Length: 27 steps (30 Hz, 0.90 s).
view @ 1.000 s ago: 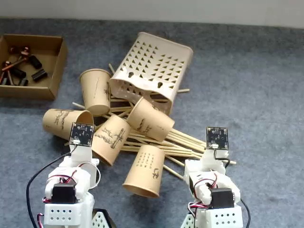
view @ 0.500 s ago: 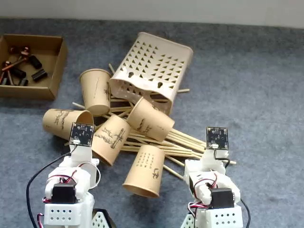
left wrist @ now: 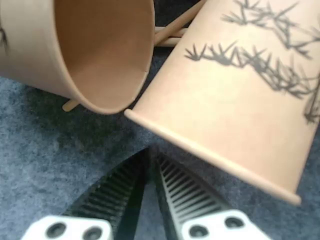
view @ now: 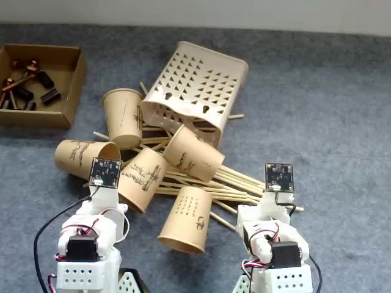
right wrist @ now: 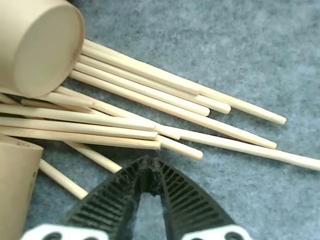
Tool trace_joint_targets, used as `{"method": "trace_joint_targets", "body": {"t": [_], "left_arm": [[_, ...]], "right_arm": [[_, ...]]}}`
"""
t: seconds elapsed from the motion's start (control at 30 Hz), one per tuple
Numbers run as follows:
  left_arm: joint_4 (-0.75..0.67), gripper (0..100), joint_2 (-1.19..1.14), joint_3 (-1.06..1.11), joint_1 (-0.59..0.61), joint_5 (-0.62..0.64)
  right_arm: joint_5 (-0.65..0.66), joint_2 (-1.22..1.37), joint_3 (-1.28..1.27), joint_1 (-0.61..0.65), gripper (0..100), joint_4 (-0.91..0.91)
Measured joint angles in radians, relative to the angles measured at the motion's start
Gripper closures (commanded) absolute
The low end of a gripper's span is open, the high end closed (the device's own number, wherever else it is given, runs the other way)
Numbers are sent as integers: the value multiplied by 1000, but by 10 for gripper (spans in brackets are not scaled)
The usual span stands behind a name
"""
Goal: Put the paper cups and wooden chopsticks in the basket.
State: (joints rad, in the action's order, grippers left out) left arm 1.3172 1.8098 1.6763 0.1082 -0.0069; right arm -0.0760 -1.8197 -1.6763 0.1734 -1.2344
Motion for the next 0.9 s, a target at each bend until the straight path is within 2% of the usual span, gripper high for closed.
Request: {"method": "trace_joint_targets", "body": {"t": [0.4, 0.63, 0.9], "left_arm": [[0, 993, 0, 0, 0, 0], [0, 993, 0, 0, 0, 0], [0, 993, 0, 0, 0, 0]], "right_arm": [[0, -6, 49, -14, 993, 0], [0, -8, 226, -121, 993, 0], [0, -17, 381, -138, 993, 0]]}}
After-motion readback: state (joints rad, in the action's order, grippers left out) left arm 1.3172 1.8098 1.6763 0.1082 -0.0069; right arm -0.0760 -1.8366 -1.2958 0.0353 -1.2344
